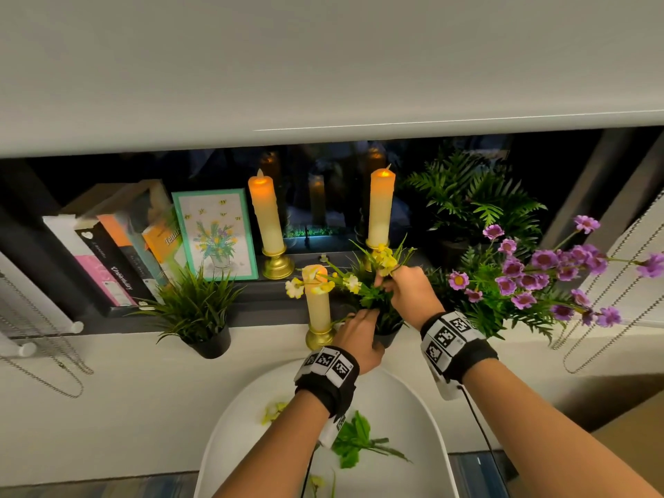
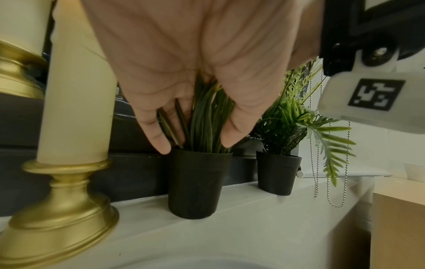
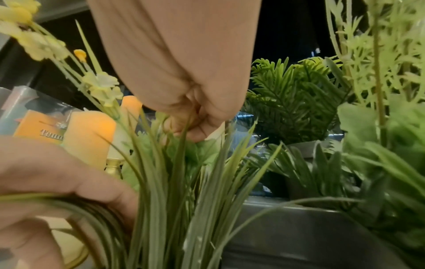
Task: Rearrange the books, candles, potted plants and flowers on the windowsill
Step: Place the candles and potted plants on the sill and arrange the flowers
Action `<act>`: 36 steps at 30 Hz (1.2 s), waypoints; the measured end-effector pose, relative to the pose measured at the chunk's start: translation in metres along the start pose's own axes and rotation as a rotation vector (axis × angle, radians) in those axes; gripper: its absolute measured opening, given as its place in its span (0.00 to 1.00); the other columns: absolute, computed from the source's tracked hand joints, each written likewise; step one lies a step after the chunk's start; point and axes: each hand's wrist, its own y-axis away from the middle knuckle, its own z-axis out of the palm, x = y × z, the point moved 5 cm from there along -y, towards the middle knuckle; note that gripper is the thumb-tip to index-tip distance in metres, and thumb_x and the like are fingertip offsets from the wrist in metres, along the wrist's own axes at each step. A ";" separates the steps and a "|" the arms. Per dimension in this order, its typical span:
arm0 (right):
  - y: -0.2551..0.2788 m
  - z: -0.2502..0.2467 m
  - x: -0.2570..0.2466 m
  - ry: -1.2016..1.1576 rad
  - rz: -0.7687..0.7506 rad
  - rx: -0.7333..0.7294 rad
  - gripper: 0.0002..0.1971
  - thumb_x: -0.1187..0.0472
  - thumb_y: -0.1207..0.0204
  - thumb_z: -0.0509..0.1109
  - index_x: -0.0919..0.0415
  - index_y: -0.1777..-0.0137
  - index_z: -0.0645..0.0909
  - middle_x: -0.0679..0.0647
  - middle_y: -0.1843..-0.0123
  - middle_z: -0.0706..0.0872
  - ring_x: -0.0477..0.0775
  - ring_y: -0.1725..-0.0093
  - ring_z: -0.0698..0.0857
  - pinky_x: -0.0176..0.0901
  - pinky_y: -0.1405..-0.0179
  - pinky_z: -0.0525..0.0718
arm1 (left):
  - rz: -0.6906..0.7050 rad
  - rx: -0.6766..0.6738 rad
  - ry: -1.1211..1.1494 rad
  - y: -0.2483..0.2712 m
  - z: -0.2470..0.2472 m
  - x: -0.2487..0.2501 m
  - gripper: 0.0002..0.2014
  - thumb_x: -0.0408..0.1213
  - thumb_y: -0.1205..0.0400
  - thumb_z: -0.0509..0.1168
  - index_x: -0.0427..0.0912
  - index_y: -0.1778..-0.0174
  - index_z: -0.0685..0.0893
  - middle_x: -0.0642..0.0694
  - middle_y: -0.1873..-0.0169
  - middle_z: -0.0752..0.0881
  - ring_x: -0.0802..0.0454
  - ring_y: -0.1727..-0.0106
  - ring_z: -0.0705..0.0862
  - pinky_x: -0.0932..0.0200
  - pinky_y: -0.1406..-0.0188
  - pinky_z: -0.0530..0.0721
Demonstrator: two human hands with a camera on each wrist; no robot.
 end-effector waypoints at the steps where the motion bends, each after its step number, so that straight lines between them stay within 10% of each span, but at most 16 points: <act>1: 0.001 -0.001 0.000 -0.028 -0.005 0.006 0.19 0.79 0.29 0.62 0.52 0.58 0.83 0.52 0.56 0.87 0.56 0.54 0.87 0.53 0.47 0.87 | 0.000 -0.003 0.003 0.000 0.000 0.001 0.32 0.35 0.23 0.64 0.41 0.21 0.63 0.42 0.26 0.70 0.39 0.27 0.71 0.46 0.29 0.73; 9: 0.030 -0.006 0.005 -0.189 -0.056 0.136 0.10 0.74 0.23 0.63 0.63 0.50 0.84 0.57 0.52 0.87 0.55 0.51 0.85 0.33 0.51 0.76 | 0.033 0.023 0.018 0.008 -0.004 0.000 0.33 0.36 0.23 0.64 0.46 0.21 0.62 0.43 0.28 0.72 0.40 0.29 0.73 0.48 0.31 0.76; 21: 0.059 -0.004 0.016 -0.151 -0.077 0.300 0.10 0.65 0.28 0.73 0.56 0.47 0.80 0.50 0.46 0.74 0.51 0.48 0.78 0.47 0.47 0.82 | 0.131 0.147 -0.038 0.035 -0.032 -0.004 0.16 0.36 0.21 0.58 0.38 0.38 0.78 0.40 0.36 0.76 0.41 0.32 0.74 0.53 0.31 0.72; 30: 0.076 0.001 0.014 -0.155 0.023 0.355 0.11 0.65 0.26 0.70 0.56 0.46 0.77 0.46 0.47 0.70 0.55 0.51 0.83 0.56 0.46 0.85 | 0.032 0.150 0.049 0.055 -0.038 -0.022 0.23 0.40 0.18 0.61 0.45 0.26 0.71 0.43 0.28 0.71 0.43 0.26 0.69 0.48 0.27 0.69; 36: 0.094 0.002 -0.003 -0.135 0.007 0.469 0.10 0.73 0.30 0.67 0.58 0.56 0.72 0.50 0.54 0.70 0.52 0.59 0.77 0.49 0.56 0.83 | 0.114 0.217 0.178 0.071 -0.044 -0.035 0.22 0.38 0.21 0.61 0.46 0.29 0.75 0.49 0.30 0.72 0.51 0.28 0.72 0.67 0.29 0.66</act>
